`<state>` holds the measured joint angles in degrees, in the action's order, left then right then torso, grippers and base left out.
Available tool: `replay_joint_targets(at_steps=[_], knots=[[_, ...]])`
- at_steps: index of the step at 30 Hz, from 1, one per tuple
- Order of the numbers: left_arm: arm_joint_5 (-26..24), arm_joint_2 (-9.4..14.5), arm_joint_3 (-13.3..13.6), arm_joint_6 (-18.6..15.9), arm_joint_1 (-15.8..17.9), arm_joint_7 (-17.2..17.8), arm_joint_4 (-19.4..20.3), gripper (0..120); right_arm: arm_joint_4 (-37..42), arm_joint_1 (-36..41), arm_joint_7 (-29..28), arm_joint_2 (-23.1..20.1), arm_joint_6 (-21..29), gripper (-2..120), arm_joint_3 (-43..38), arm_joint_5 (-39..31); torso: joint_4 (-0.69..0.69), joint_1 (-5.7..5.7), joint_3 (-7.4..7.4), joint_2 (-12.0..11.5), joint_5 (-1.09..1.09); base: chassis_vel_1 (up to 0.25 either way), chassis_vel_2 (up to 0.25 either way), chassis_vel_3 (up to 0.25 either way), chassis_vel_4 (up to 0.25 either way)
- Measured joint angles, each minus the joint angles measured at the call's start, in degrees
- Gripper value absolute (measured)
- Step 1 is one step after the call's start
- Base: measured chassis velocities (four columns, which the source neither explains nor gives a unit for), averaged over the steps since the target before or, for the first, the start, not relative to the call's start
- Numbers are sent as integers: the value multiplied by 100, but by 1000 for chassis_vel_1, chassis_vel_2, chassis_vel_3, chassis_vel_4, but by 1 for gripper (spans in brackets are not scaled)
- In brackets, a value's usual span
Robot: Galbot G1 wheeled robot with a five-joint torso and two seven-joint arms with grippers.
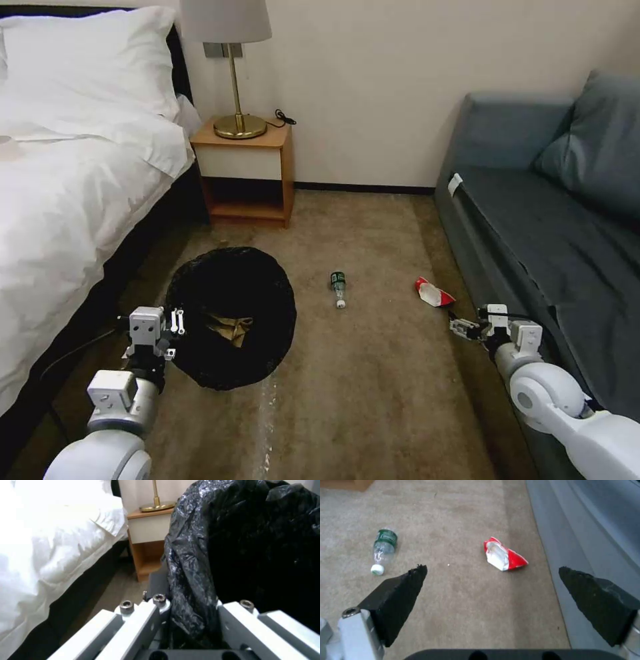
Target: Pick up the trash bin, then pick up the garbage on the floor and place it into the trash bin.
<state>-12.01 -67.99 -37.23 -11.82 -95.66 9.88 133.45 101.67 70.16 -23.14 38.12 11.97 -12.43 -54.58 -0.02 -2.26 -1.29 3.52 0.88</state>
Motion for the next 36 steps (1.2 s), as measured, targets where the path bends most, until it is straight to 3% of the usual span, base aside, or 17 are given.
replay_joint_targets(at_steps=[36], knots=[[8, -9, 3, 41, 0, -81, -40, 4, -140, 15, 117, 94, -62, 100, 64, 108, 0, 0, 0, 0, -1, -118, 115, 119, -115]])
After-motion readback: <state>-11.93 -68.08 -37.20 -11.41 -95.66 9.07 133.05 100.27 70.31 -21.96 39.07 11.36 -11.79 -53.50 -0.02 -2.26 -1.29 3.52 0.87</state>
